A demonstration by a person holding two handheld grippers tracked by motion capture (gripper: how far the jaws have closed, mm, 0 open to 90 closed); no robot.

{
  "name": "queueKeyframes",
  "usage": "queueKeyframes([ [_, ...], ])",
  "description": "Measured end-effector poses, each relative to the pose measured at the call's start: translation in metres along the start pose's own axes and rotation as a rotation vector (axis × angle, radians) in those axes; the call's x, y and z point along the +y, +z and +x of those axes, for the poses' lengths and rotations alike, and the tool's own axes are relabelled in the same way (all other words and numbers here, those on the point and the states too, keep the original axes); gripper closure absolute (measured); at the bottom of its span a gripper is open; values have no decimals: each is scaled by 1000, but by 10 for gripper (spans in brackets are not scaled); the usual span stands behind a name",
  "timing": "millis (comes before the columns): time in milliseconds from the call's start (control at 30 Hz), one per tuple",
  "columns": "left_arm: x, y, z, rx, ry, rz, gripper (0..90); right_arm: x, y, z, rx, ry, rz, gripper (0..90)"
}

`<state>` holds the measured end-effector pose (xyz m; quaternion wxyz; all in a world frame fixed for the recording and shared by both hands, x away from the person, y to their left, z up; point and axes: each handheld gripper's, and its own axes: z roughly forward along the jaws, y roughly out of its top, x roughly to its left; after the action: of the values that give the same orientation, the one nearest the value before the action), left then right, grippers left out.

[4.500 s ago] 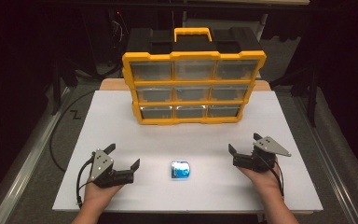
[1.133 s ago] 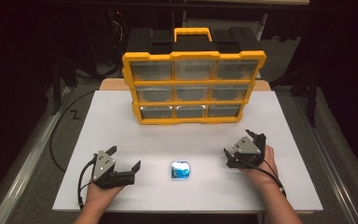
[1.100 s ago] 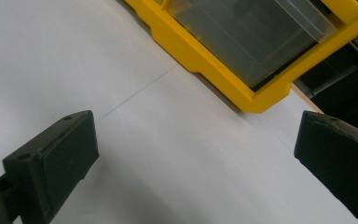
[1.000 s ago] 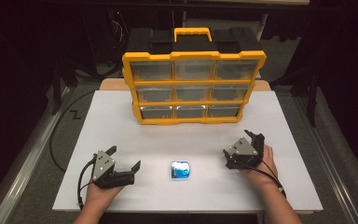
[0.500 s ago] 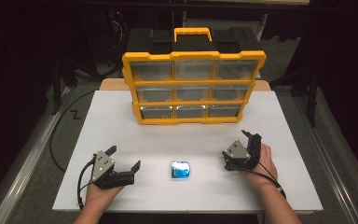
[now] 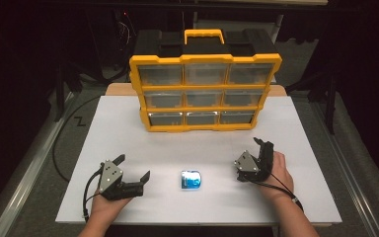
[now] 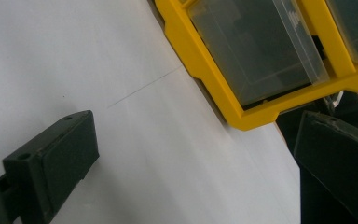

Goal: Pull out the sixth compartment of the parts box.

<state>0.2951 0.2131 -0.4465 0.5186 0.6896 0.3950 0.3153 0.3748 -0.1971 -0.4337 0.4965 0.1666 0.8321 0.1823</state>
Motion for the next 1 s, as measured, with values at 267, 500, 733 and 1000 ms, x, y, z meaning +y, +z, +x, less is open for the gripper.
queueKeyframes([
  [267,0,0,0,3,6,4,8,3,-1,3,-21,-63,1,9],
  [500,0,1,-1,-1,9,12,8,6,-3,6,-49,-124,14,9],
  [733,-1,1,-1,8,15,16,8,8,-4,7,-85,-212,13,9],
  [1000,-1,1,-1,7,13,17,8,12,-7,11,-127,-291,21,9],
])
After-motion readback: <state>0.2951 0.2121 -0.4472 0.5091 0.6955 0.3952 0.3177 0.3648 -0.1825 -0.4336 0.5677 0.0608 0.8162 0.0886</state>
